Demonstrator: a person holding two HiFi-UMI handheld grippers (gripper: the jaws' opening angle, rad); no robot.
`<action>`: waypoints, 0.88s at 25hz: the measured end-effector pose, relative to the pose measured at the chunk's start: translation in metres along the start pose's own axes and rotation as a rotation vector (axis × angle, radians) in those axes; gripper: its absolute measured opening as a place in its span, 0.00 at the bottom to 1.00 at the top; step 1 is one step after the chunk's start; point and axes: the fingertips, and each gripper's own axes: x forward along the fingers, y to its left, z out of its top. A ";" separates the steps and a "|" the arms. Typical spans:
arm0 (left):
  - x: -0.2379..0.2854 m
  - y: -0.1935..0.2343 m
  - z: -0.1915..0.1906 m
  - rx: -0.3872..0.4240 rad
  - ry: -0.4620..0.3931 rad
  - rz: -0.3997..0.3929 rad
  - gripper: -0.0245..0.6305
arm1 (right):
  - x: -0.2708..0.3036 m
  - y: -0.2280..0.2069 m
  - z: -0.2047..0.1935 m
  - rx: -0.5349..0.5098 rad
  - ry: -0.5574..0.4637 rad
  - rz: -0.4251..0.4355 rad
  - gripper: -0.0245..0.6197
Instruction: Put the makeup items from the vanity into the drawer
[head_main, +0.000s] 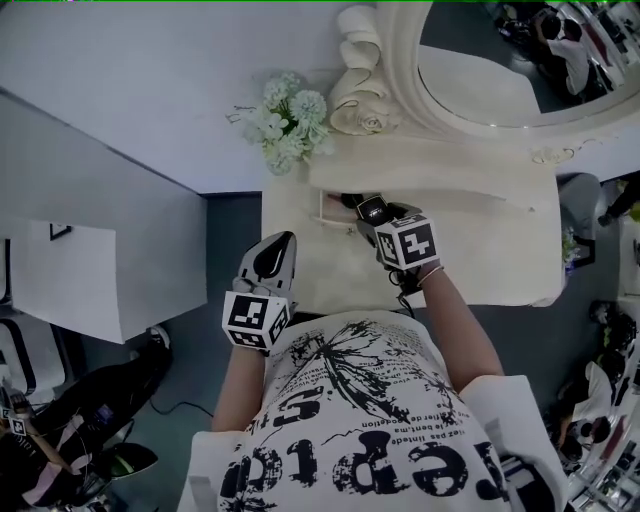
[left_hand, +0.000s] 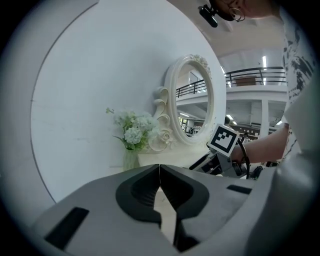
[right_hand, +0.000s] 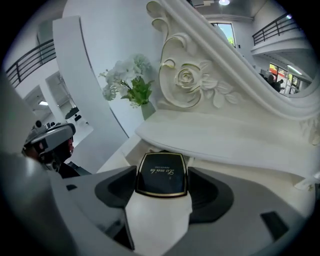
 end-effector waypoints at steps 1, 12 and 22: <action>-0.005 0.005 -0.001 -0.002 0.000 0.009 0.07 | 0.005 0.007 0.001 -0.004 0.010 0.008 0.55; -0.034 0.046 -0.006 -0.010 -0.020 0.051 0.07 | 0.027 0.026 0.029 0.002 -0.092 -0.084 0.56; -0.022 0.038 0.003 0.003 -0.012 0.004 0.07 | 0.003 0.017 0.028 0.047 -0.112 -0.092 0.55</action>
